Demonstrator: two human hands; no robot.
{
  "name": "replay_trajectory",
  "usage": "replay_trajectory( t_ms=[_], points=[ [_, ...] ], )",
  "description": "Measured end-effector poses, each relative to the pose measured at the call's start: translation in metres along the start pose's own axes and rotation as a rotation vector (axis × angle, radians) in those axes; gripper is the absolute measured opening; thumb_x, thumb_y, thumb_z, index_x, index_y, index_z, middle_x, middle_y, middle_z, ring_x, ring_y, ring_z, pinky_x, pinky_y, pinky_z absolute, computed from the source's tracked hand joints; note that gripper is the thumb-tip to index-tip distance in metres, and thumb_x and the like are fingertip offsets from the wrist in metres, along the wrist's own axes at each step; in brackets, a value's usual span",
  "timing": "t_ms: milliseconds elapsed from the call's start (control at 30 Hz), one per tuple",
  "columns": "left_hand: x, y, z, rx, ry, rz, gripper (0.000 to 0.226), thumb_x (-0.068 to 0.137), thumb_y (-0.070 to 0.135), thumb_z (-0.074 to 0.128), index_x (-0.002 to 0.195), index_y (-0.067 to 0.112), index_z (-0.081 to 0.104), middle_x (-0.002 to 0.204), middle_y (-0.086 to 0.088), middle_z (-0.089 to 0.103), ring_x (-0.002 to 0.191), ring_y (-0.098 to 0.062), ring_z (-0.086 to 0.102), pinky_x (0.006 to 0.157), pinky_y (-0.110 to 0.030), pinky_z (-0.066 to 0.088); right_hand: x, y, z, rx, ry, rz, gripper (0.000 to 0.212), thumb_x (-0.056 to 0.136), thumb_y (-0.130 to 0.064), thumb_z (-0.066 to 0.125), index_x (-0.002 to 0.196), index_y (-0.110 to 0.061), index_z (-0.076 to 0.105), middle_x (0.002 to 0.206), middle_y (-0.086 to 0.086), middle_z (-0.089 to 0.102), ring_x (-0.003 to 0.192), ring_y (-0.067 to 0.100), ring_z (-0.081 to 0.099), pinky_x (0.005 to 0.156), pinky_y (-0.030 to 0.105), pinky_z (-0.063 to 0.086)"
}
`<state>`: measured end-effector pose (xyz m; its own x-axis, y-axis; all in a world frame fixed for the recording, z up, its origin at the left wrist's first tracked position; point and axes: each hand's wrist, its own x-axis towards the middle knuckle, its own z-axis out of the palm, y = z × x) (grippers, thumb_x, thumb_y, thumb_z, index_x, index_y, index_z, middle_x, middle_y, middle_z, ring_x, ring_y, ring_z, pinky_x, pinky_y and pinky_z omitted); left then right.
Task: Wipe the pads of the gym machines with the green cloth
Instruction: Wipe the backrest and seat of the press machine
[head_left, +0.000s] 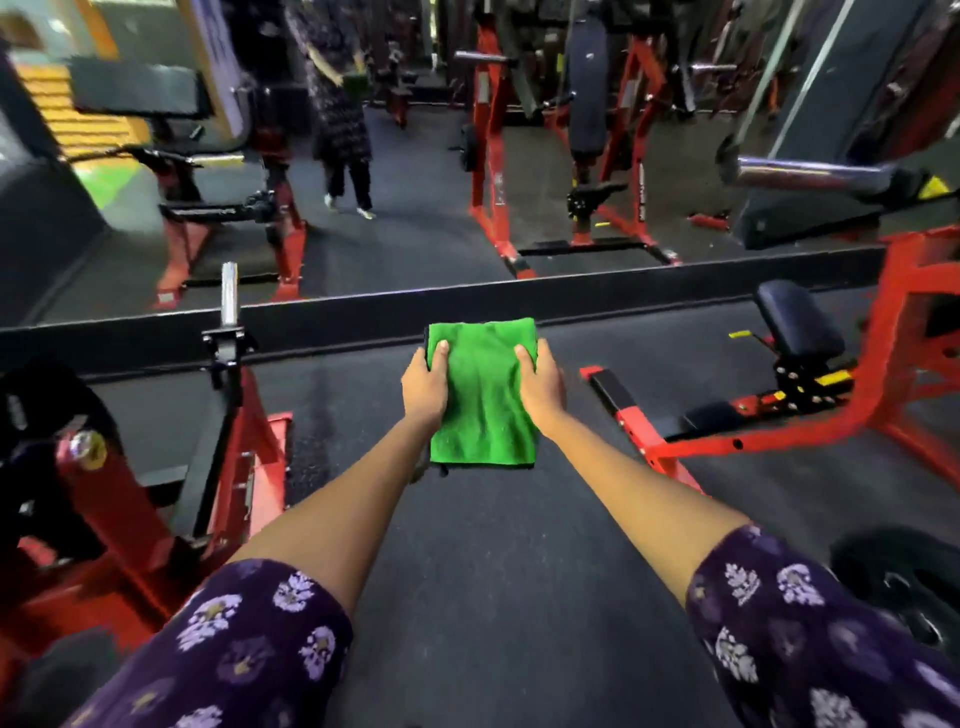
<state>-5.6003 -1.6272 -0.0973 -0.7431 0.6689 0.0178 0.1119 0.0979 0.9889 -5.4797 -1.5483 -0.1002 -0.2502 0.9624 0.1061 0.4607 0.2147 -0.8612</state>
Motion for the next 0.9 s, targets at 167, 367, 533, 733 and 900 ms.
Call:
replay_trajectory(
  t_ms=[167, 367, 533, 733, 900],
  points=[
    [0.100, -0.006, 0.022, 0.019, 0.052, -0.032, 0.023, 0.095, 0.023, 0.054, 0.102, 0.001, 0.055, 0.105, -0.015, 0.061, 0.100, -0.028, 0.057, 0.084, -0.031, 0.042, 0.107, -0.010, 0.045, -0.040, -0.053, 0.051, 0.054, 0.101, -0.041, 0.034, 0.149, -0.018, 0.026, 0.139, 0.018, 0.048, 0.125, 0.037, 0.042, 0.096, 0.037, 0.034],
    [0.256, -0.031, 0.054, 0.127, -0.053, -0.018, 0.032, 0.087, 0.020, 0.064, 0.108, -0.001, 0.053, 0.104, -0.019, 0.061, 0.090, -0.019, 0.052, 0.088, -0.040, 0.045, 0.236, -0.002, 0.097, -0.015, -0.097, 0.047, 0.054, 0.101, -0.041, 0.035, 0.149, -0.017, 0.025, 0.143, 0.014, 0.045, 0.127, 0.036, 0.041, 0.099, 0.036, 0.033],
    [0.373, -0.005, 0.105, 0.197, -0.125, 0.063, 0.024, 0.096, 0.017, 0.052, 0.113, 0.001, 0.047, 0.107, -0.019, 0.061, 0.099, -0.030, 0.056, 0.080, -0.032, 0.040, 0.344, -0.015, 0.110, -0.081, 0.010, 0.043, 0.048, 0.101, -0.038, 0.037, 0.140, -0.011, 0.038, 0.125, 0.021, 0.058, 0.117, 0.040, 0.049, 0.087, 0.039, 0.038],
    [0.483, 0.019, 0.200, 0.242, -0.189, 0.139, 0.028, 0.099, 0.027, 0.043, 0.112, 0.003, 0.045, 0.106, -0.016, 0.062, 0.099, -0.034, 0.057, 0.079, -0.037, 0.040, 0.482, 0.003, 0.103, -0.064, 0.193, 0.060, 0.035, 0.100, -0.036, 0.042, 0.111, -0.004, 0.052, 0.098, 0.023, 0.063, 0.095, 0.040, 0.057, 0.072, 0.041, 0.039],
    [0.581, 0.021, 0.288, 0.177, -0.242, 0.192, 0.020, 0.100, 0.027, 0.042, 0.102, 0.007, 0.045, 0.097, -0.012, 0.061, 0.095, -0.032, 0.057, 0.072, -0.033, 0.037, 0.607, 0.034, 0.089, 0.010, 0.194, 0.089, 0.022, 0.099, -0.032, 0.044, 0.088, -0.013, 0.046, 0.076, 0.008, 0.054, 0.081, 0.030, 0.054, 0.070, 0.039, 0.038]
  ],
)
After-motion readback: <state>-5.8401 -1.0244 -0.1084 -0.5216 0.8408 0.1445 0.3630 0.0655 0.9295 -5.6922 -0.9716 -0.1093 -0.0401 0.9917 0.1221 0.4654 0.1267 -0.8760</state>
